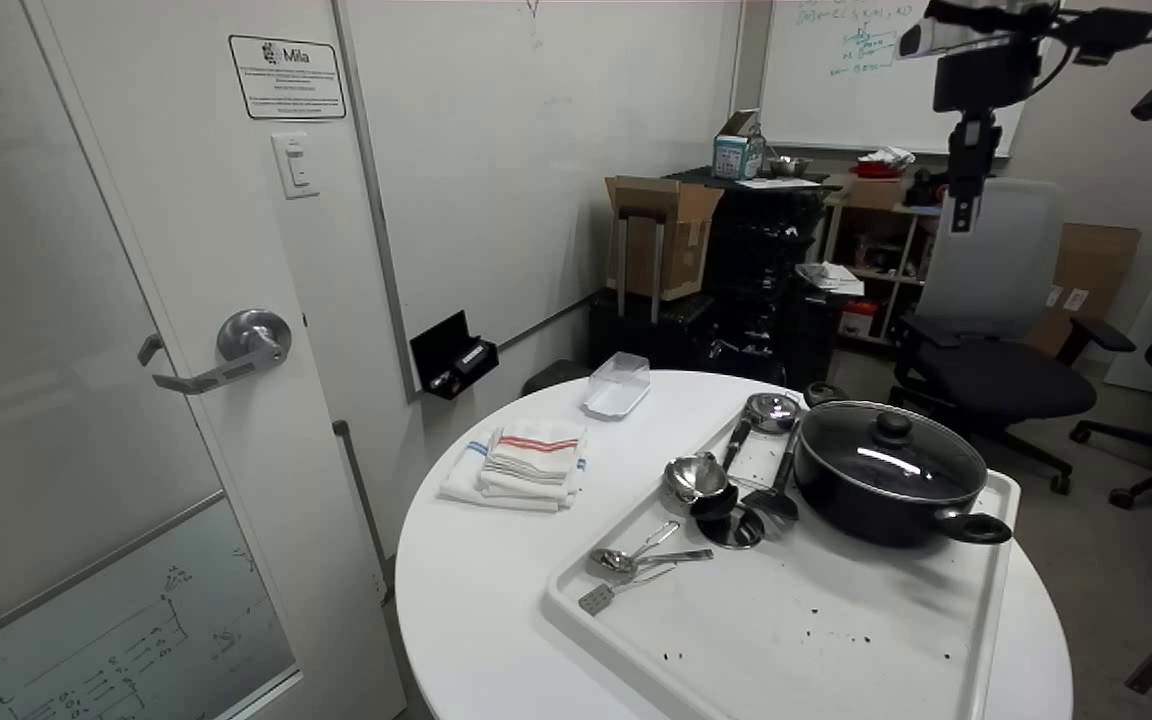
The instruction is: Take the lid off of the pot
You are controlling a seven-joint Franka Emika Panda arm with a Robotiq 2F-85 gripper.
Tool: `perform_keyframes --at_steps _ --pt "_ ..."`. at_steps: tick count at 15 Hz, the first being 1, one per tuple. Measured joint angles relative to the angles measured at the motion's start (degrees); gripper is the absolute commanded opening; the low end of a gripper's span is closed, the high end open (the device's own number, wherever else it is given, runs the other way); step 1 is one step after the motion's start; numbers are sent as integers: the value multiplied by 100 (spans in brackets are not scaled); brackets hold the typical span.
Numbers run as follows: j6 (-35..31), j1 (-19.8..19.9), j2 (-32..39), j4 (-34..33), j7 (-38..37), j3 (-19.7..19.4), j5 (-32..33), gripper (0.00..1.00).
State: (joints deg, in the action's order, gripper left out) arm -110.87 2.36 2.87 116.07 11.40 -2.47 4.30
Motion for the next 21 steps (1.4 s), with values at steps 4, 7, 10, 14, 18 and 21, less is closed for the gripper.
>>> perform_keyframes --at_steps 4,7,10,14,18,21 --pt "-699 149 470 -25 150 -41 -7 100" --pt "-1145 257 806 -61 214 -48 -9 100" --pt "-1522 363 1119 -63 256 -52 -10 100" --pt "-2001 541 1524 -61 399 -57 -48 100" --pt "-2376 740 1868 -58 472 -63 -66 100" --pt "-2577 873 2073 -55 555 -69 -66 100"
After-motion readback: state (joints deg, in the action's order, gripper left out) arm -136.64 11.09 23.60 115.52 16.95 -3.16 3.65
